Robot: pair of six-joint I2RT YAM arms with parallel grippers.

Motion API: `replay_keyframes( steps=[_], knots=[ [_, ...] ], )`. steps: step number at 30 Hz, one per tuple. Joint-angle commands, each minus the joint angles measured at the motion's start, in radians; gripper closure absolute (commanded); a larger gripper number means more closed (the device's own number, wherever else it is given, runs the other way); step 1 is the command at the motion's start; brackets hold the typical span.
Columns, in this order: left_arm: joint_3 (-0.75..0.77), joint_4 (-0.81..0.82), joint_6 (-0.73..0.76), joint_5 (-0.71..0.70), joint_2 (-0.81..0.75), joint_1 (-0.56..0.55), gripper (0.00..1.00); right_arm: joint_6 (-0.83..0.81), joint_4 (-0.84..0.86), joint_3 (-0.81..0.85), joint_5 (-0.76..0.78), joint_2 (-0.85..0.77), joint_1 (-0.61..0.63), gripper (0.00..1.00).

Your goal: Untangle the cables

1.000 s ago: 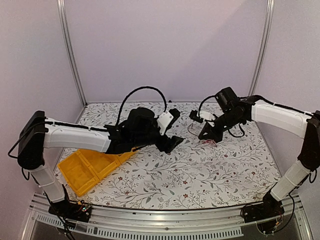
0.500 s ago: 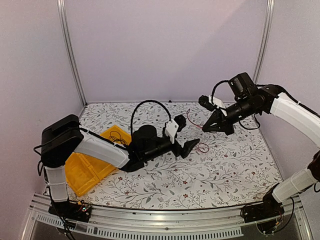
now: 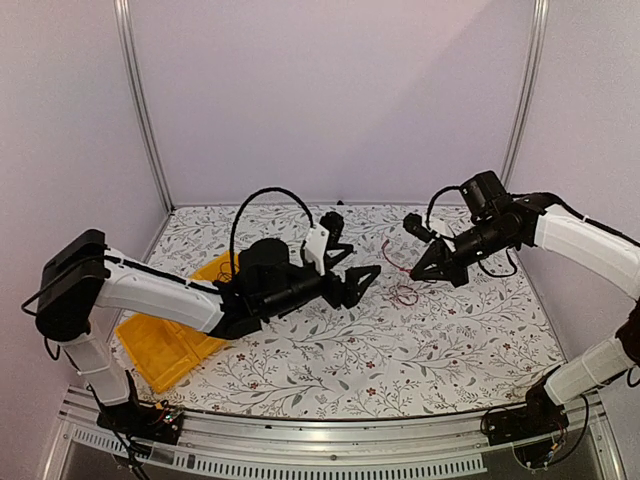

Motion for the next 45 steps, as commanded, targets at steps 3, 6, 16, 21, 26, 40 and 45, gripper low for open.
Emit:
replay_keyframes(
  steps=[3, 6, 16, 21, 26, 40, 45],
  knots=[
    [0.122, -0.437, -0.326, 0.066, -0.072, 0.033, 0.19, 0.008, 0.22, -0.066, 0.061, 0.038, -0.001, 1.0],
    [0.195, -0.569, -0.542, 0.155, -0.024, 0.087, 0.24, 0.015, 0.252, -0.071, 0.059, 0.055, 0.001, 1.0],
    [0.274, -0.42, -0.693, 0.356, 0.123, 0.122, 0.31, -0.012, 0.308, -0.14, 0.145, 0.058, 0.058, 1.0],
    [0.295, -0.405, -0.756, 0.36, 0.168, 0.141, 0.39, -0.012, 0.313, -0.147, 0.126, 0.045, 0.069, 1.0],
    [0.283, -0.291, -0.782, 0.42, 0.206, 0.167, 0.62, -0.019, 0.312, -0.156, 0.123, 0.049, 0.079, 1.0],
    [0.275, -0.229, -0.762, 0.471, 0.241, 0.209, 1.0, -0.03, 0.328, -0.19, 0.143, 0.049, 0.086, 0.9],
    [0.247, -0.381, -0.634, 0.428, 0.131, 0.249, 1.0, -0.018, 0.333, -0.197, 0.125, 0.039, 0.082, 0.67]
  ],
)
